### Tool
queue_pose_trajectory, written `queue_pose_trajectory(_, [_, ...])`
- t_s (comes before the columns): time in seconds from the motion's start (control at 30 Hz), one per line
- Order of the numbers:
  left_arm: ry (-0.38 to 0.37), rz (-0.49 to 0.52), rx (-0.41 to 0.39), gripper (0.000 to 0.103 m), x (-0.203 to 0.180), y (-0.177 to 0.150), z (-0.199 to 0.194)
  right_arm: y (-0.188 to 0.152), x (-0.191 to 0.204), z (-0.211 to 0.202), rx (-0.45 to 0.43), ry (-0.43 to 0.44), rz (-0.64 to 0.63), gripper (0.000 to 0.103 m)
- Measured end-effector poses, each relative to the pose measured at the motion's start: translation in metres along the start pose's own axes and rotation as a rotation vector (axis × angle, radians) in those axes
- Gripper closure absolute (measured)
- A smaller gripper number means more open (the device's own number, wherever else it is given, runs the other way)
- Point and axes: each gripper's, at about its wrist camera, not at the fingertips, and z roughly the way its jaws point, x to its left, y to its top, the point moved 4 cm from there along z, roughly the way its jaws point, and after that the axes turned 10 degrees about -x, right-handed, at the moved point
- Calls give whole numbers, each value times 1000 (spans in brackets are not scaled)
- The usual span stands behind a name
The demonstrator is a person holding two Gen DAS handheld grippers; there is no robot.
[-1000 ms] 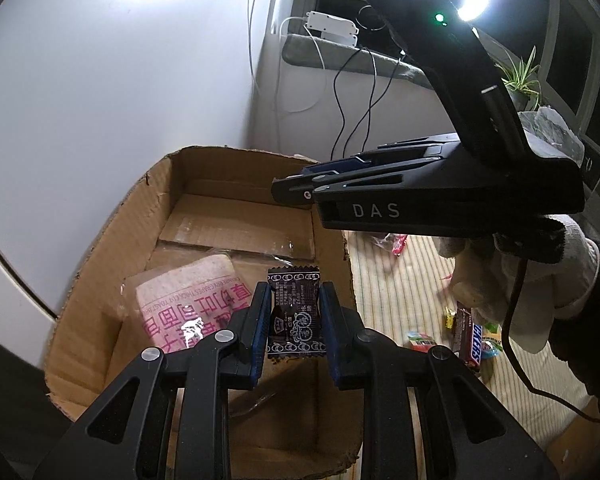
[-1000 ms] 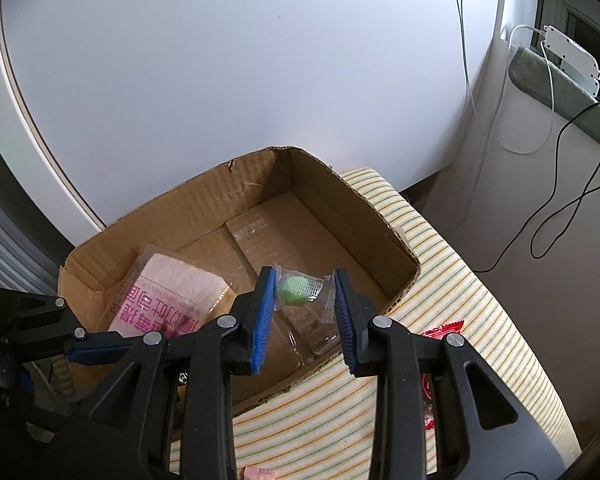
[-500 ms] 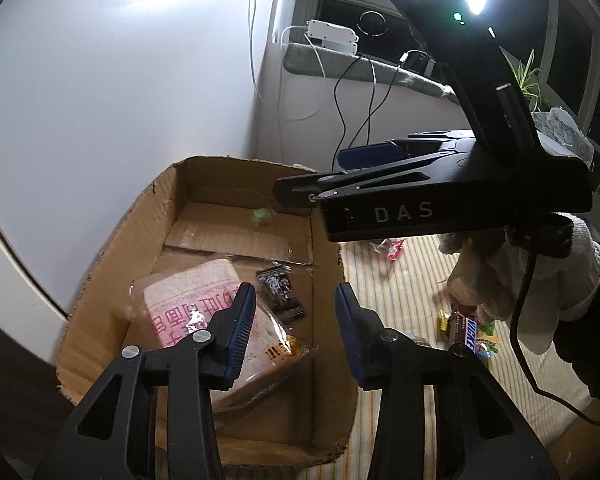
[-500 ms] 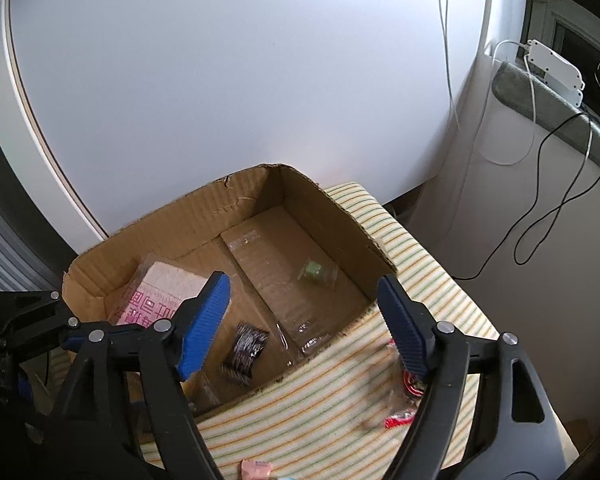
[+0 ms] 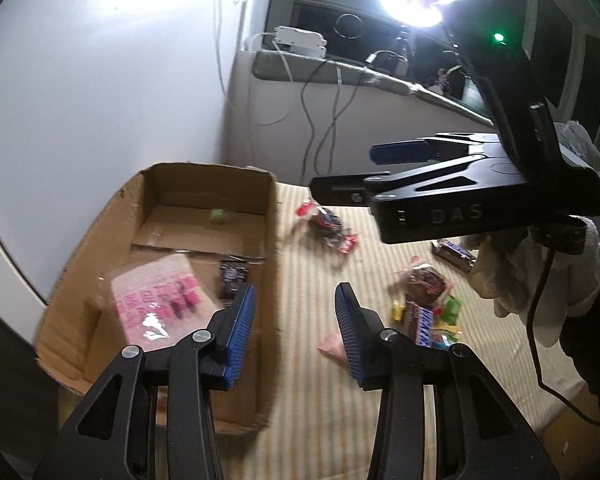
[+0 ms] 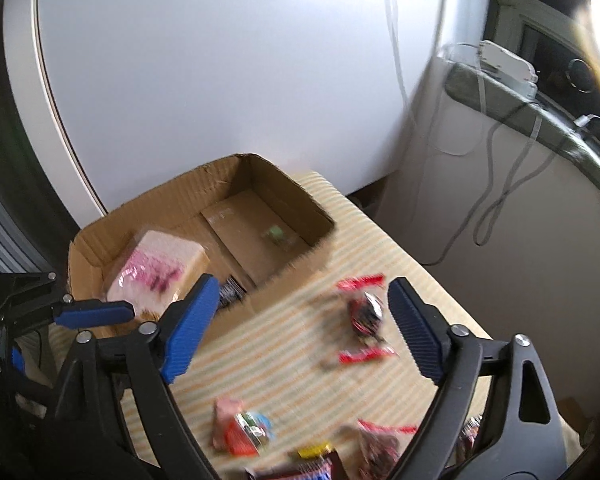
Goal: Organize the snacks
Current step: 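Grasp a Snickers bar with the right gripper while the left grasps another Snickers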
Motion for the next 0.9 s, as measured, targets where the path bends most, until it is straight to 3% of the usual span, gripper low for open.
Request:
queue_pose_trajectory(0.6, [-165,48,111,63,-81,-28,30,-106,-111,-87,71,-228,121,11])
queue_pose_trajectory(0.9, [-188,54,170,63,-100,-40,49,-145,-133,-83,145,-232,121,14])
